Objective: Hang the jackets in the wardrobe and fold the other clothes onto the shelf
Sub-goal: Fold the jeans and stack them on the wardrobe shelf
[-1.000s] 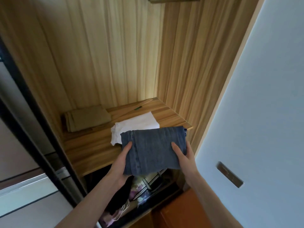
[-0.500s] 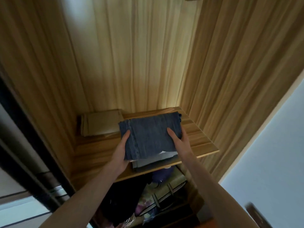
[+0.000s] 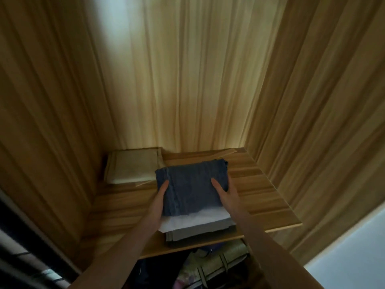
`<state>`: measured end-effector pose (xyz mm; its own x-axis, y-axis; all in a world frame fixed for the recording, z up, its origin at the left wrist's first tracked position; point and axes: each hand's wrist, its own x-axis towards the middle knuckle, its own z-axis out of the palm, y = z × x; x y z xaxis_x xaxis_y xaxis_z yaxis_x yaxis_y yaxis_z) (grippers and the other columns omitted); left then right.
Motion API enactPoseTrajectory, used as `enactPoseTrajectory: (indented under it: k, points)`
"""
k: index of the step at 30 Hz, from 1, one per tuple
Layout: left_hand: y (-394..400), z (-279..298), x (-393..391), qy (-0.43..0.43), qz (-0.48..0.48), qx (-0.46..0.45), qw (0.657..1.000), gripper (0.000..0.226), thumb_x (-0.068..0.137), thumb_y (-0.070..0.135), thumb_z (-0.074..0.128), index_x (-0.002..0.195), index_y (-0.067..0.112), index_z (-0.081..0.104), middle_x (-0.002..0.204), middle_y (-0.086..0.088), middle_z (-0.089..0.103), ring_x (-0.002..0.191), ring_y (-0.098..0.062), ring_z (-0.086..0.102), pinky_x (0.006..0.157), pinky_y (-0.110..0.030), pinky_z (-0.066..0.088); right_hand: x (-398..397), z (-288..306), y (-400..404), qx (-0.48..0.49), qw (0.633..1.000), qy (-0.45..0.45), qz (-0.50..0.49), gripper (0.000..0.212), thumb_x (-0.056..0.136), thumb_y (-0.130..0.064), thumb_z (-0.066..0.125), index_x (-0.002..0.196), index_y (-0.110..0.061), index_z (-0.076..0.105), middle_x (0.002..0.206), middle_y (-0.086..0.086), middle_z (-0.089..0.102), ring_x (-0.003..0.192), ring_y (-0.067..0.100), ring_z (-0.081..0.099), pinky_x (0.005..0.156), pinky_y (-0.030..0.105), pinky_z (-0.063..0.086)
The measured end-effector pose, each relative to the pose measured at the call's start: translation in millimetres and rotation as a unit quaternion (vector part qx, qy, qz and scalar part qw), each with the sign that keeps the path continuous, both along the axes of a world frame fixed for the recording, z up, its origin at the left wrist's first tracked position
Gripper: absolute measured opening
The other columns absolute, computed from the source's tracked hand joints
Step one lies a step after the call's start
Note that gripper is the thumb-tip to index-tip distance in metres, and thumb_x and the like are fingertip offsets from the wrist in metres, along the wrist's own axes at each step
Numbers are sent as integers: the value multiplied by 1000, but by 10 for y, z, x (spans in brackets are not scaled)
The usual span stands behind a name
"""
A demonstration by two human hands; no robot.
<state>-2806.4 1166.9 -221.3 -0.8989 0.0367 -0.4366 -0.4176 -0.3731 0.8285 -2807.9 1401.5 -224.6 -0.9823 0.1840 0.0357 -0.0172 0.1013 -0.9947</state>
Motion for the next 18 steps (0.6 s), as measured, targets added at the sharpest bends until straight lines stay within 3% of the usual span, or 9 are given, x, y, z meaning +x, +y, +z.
enactPoseTrajectory:
  k: [2, 4, 6, 8, 10, 12, 15, 16, 18]
  points:
    - [15, -43, 18, 19, 6, -42, 999, 61, 88, 65, 68, 135, 26, 62, 126, 1, 69, 114, -21, 66, 108, -42, 50, 16, -66, 15, 15, 1000, -1, 2, 62, 97, -44, 70, 153, -35, 43, 140, -24, 57, 123, -11, 56, 111, 25, 47]
    - [16, -85, 37, 40, 22, -109, 993, 51, 90, 66, 65, 123, 28, 64, 115, 5, 69, 106, -16, 67, 95, -34, 53, 35, -118, 40, 47, 999, -5, -2, 60, 99, -44, 68, 151, -34, 42, 133, -28, 56, 116, -12, 58, 102, 18, 49]
    - [22, -125, 80, 74, 35, -186, 979, 43, 92, 65, 62, 104, 24, 68, 106, 3, 72, 98, -15, 69, 81, -29, 54, 63, -177, 95, 106, 994, -23, -16, 55, 96, -53, 67, 143, -36, 44, 124, -27, 58, 117, 1, 61, 96, 22, 51]
    - [28, -195, 133, 111, 51, -297, 947, 53, 91, 71, 58, 93, 18, 68, 96, -2, 73, 91, -19, 71, 78, -35, 58, 106, -243, 143, 170, 984, -34, -41, 56, 89, -66, 68, 131, -36, 46, 120, -17, 61, 119, 17, 62, 97, 35, 54]
    - [17, -276, 171, 120, 68, -449, 883, 69, 89, 77, 54, 109, 12, 66, 109, -8, 70, 103, -26, 66, 93, -45, 55, 133, -333, 153, 235, 969, -6, -80, 74, 83, -73, 68, 139, -30, 44, 134, -4, 57, 128, 23, 54, 109, 48, 48]
    - [25, -280, 200, 150, 92, -560, 810, 64, 96, 57, 61, 141, 11, 51, 138, -16, 54, 127, -34, 50, 108, -50, 42, 158, -322, 122, 318, 943, 40, -95, 88, 91, -60, 69, 160, -24, 28, 156, 4, 40, 145, 24, 35, 120, 47, 32]
    - [101, -119, 183, 326, 77, -627, 703, 47, 105, 25, 55, 150, 14, 49, 157, -14, 43, 147, -33, 37, 123, -50, 30, 111, -158, 121, 488, 860, 142, -40, 70, 103, -41, 51, 165, -30, 22, 171, 2, 20, 160, 22, 8, 125, 51, 13]
    - [136, -101, 142, 374, 48, -645, 664, 43, 107, 24, 50, 149, 13, 52, 158, -13, 44, 150, -32, 35, 126, -48, 25, 67, -122, 119, 526, 834, 166, 3, 64, 102, -35, 44, 163, -30, 28, 172, 0, 21, 161, 19, 5, 127, 53, 11]
    - [219, -103, 60, 410, -23, -678, 610, 49, 108, 34, 41, 149, 11, 53, 158, -13, 47, 151, -32, 35, 128, -47, 19, 10, -96, 47, 549, 817, 158, 75, 59, 100, -36, 31, 157, -25, 43, 168, -3, 33, 158, 12, 12, 128, 53, 18]
